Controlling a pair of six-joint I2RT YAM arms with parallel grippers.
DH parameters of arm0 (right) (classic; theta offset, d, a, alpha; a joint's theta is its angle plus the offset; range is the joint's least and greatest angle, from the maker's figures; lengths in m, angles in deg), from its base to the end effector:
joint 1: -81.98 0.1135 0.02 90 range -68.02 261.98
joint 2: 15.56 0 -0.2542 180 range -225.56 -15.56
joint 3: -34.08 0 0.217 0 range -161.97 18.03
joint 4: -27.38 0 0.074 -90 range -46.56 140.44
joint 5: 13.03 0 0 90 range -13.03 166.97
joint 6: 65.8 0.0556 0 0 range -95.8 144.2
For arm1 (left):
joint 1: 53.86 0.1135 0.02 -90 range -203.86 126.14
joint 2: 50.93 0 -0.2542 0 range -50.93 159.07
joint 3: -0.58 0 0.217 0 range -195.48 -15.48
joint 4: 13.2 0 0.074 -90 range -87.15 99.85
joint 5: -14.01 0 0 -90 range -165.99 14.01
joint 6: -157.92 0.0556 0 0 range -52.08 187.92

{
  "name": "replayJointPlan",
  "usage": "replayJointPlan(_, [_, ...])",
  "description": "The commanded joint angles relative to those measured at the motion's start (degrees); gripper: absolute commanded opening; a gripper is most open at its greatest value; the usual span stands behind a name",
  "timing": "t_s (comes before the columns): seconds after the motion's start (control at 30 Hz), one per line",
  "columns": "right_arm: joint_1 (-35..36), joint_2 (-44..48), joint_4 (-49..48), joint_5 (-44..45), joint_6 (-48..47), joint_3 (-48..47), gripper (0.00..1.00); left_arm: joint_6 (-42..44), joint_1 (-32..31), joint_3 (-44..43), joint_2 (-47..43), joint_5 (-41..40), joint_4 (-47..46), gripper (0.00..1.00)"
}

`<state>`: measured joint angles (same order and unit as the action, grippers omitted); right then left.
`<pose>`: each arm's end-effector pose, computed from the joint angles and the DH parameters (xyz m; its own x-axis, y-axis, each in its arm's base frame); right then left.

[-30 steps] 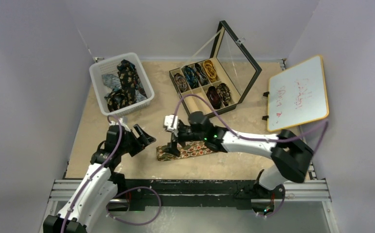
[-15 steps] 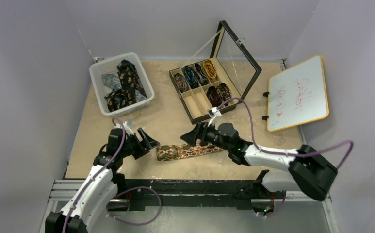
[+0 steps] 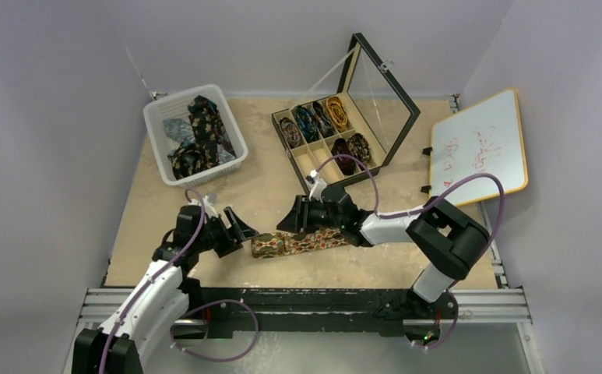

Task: Roll the ties
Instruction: Roll the tie at the center of the board.

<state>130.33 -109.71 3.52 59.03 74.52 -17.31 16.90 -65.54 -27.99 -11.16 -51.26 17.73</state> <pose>0.1984 0.2488 0.1786 -0.8336 0.1645 -0.5273 -0.4119 0.4509 0.7918 0.1224 -0.0491 0.1504 -0.7924 -0.5572 -0.2484 -0.2039 0.6256 -0.7530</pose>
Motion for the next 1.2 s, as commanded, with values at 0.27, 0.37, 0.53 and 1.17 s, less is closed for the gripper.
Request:
replayJointPlan(0.27, [-0.1, -6.8, -4.5, -6.3, 4.0, -1.0, 0.47, 3.8, 0.2, 0.9, 0.1, 5.1, -3.8, 0.73])
replayJointPlan(0.37, [0.0, -6.8, -3.2, -6.1, 3.4, -1.3, 0.46, 3.7, 0.2, 1.3, 0.2, 5.1, -4.0, 0.74])
replayJointPlan(0.53, [0.0, -3.7, 0.1, -3.0, 2.1, -1.8, 0.46, 3.7, 0.2, 1.3, 1.9, 4.7, -3.9, 0.73])
replayJointPlan(1.17, [0.4, -8.6, -2.0, -6.3, 5.1, -3.2, 0.42, 2.8, 0.2, 3.0, 0.6, 5.5, -3.5, 0.72])
